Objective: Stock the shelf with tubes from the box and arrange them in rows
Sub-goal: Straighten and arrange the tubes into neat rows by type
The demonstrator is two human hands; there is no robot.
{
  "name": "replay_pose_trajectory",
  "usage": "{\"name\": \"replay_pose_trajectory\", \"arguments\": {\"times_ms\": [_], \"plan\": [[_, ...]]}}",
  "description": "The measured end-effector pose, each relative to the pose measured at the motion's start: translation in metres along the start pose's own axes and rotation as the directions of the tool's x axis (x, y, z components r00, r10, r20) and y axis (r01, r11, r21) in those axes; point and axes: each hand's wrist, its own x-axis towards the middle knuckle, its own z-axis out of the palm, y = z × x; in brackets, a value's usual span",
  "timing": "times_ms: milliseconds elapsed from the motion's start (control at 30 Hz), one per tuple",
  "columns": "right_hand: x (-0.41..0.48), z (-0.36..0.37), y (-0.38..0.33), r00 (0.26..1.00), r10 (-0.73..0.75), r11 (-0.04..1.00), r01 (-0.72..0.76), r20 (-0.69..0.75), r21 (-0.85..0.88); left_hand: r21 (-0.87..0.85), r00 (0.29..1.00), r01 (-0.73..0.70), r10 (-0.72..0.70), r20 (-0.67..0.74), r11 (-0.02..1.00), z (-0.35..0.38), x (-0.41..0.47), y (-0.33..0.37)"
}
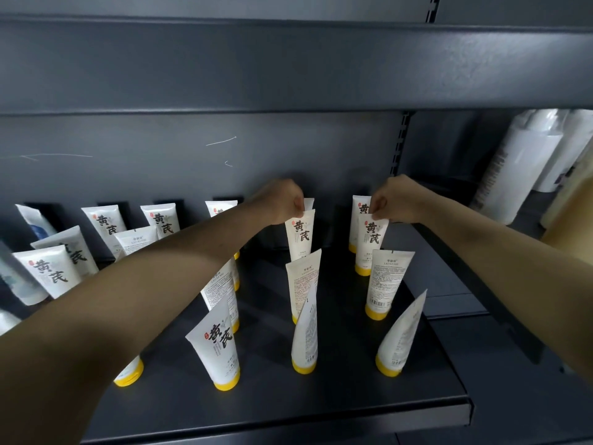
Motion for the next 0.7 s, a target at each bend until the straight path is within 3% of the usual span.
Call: {"name": "replay_pose_trajectory", "arguments": {"times_ms": [700], "plan": [[0.016,0.018,0.012,0.999,0.042,0.997,-0.041,0.006,-0.064,0.001,1.000,-0.016,0.016,-0.016,1.000,0.006,-0.003,-0.010]]}}
